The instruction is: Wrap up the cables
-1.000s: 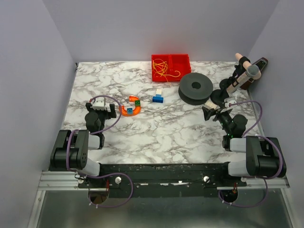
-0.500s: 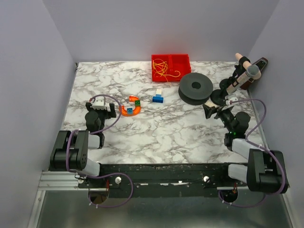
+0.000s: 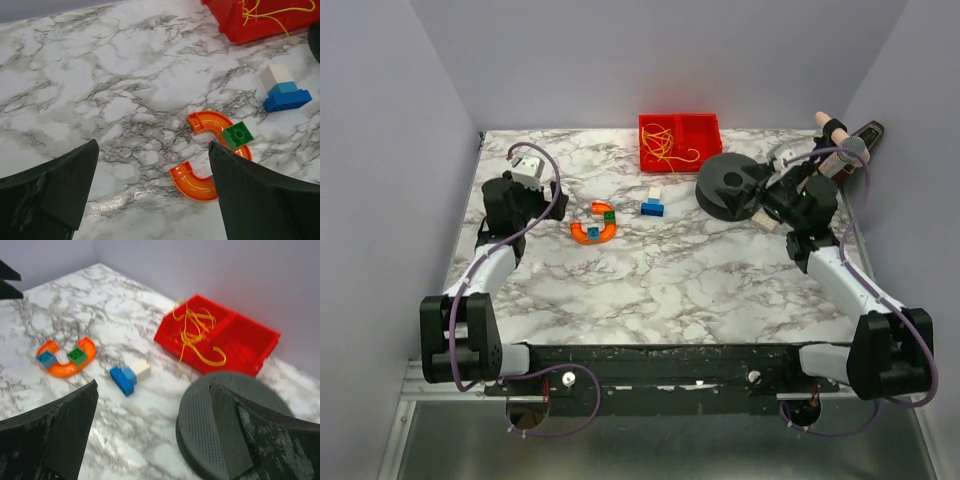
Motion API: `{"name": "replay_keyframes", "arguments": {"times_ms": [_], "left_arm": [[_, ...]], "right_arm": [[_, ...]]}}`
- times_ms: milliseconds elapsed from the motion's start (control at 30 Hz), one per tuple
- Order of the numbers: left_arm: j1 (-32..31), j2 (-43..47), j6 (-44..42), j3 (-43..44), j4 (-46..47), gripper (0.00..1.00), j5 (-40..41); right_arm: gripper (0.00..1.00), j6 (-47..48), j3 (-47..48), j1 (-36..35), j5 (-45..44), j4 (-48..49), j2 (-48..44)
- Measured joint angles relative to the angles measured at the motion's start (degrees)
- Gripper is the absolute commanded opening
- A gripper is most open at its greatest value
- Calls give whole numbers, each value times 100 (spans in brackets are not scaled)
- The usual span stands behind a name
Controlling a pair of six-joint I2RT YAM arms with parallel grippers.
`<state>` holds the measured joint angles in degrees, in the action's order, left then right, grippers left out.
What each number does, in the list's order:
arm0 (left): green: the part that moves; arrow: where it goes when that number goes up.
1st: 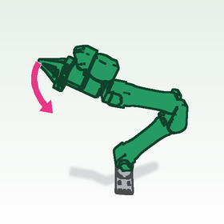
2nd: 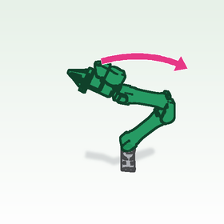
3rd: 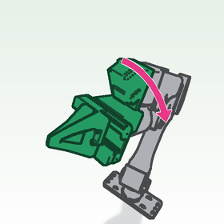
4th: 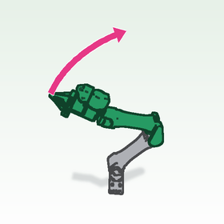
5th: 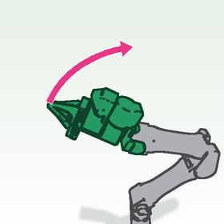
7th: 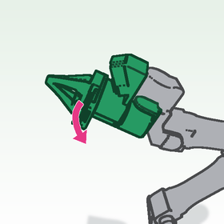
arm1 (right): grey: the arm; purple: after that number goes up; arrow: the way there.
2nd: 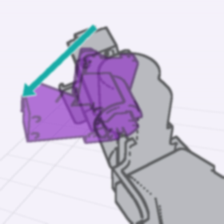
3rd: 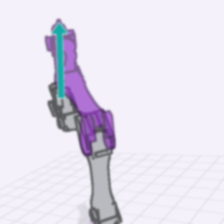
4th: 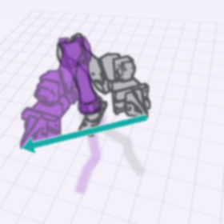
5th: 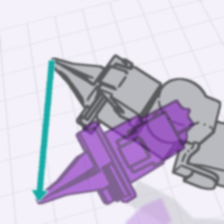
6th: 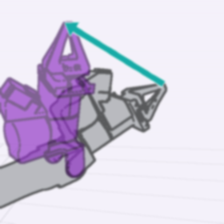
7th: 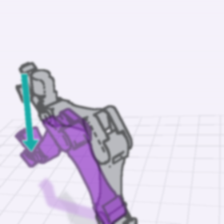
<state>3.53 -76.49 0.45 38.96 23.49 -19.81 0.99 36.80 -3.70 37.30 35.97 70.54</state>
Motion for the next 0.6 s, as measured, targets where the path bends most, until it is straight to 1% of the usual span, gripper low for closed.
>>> {"name": "replay_keyframes", "arguments": {"times_ms": [67,133,233,367,467,600], "left_arm": [[-7,-28,-72,538,-815,99,-372],[-7,-37,-131,1008,-1307,99,-568],[-7,13,-177,1585,-1958,99,-730],[-15,17,-216,2221,-2863,99,-761],[-17,17,-219,2518,-3294,99,-730],[-17,9,-214,2627,-3654,99,-647]], "right_arm": [[100,350,968,-393,-201,-896,197],[100,638,1897,-660,-402,-1661,470],[100,992,3171,-866,-765,-2693,975],[95,1272,4398,-1130,-1416,-3663,1746],[90,1316,5040,-1434,-1880,-4181,2426],[74,1322,5840,-1897,-2347,-4780,3536]]}}
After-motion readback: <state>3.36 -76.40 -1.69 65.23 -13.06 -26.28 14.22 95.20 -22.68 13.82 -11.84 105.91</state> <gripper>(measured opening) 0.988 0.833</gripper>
